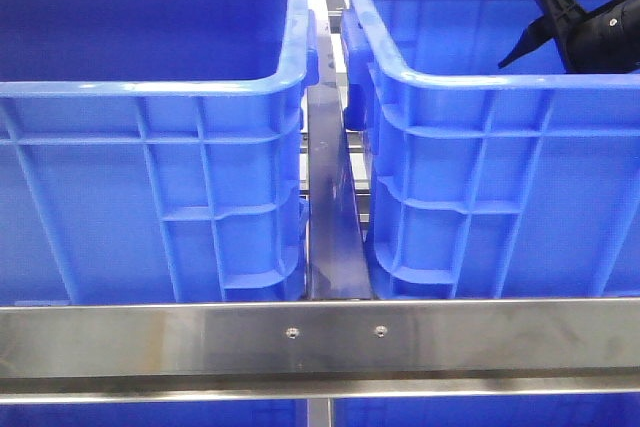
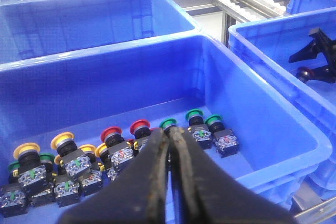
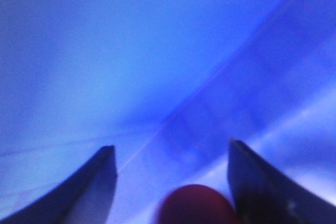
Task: Pick red and yellow buttons and place in box
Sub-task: 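Carry the red button with the right gripper down into the empty bin, then open the right gripper to release the red button in the bin, then lower the left gripper toward a yellow-cap button in the bin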
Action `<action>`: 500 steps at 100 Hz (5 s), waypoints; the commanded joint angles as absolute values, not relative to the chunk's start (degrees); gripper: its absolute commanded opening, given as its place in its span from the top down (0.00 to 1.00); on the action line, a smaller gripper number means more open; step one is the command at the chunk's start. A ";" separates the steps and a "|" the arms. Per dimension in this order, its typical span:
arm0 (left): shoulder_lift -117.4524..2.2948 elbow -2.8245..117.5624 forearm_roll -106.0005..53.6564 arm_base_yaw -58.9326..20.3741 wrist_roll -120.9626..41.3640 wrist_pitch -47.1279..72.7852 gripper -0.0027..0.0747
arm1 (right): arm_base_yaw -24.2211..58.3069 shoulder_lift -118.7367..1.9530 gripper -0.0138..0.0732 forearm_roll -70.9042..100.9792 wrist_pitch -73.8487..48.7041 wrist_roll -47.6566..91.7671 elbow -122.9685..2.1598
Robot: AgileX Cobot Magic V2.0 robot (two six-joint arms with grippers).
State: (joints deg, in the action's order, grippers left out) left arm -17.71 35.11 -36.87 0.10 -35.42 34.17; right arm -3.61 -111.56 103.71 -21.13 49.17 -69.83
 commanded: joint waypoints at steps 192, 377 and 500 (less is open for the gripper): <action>-18.19 36.62 -38.66 0.20 -34.96 30.40 0.99 | 13.30 -47.22 0.23 102.72 7.11 90.29 -37.56; -47.16 51.34 -35.81 0.20 -24.47 29.63 0.37 | 13.30 -26.99 0.92 101.85 6.53 90.29 -23.90; -83.49 73.50 -0.63 0.61 8.50 37.11 0.41 | 13.30 -26.99 0.92 101.85 6.53 90.29 -23.90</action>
